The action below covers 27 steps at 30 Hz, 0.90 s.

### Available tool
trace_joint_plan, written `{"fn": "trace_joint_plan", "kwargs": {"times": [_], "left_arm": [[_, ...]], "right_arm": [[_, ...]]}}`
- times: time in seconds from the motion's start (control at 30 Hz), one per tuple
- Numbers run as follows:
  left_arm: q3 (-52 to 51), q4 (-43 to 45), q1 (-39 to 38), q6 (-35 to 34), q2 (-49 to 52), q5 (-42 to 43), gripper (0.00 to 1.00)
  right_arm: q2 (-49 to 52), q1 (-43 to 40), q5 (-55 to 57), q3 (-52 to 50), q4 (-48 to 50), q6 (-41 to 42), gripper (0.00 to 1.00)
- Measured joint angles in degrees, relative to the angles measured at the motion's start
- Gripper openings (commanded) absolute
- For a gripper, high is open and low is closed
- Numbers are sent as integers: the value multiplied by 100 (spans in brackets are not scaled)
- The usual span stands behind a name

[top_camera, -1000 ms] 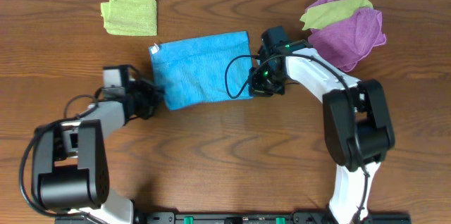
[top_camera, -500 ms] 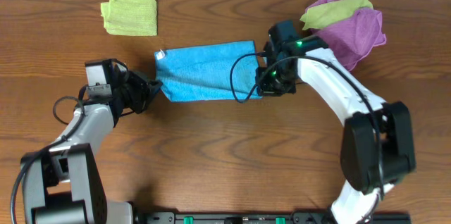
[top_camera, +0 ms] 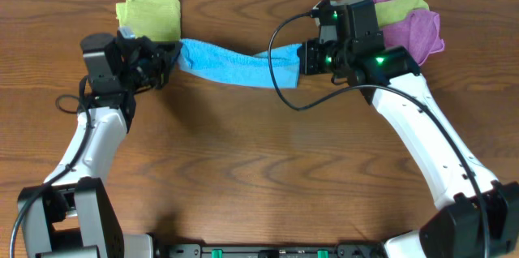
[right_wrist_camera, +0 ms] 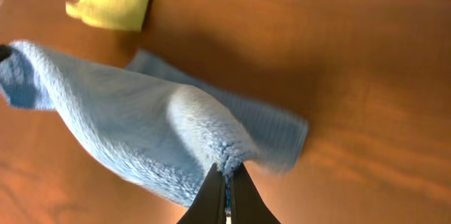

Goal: Fold the cloth
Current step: 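Lift the blue cloth with both grippers and stretch it forward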

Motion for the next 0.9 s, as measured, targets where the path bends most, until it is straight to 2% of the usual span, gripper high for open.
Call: {"fn": "trace_joint_plan", "kwargs": {"times": [0.27, 0.5, 0.67, 0.9], "left_arm": [[774, 20, -393, -127, 90, -704, 6], [1668, 24, -525, -122, 984, -763, 6], [2146, -26, -555, -79, 1462, -570, 6], [2315, -269, -542, 275, 1493, -66, 6]], "right_arm": [[37, -251, 376, -2, 964, -4, 1], [203, -763, 431, 131, 1237, -31, 1], [645, -957, 380, 623, 1001, -92, 1], [756, -970, 376, 1104, -57, -326, 1]]}}
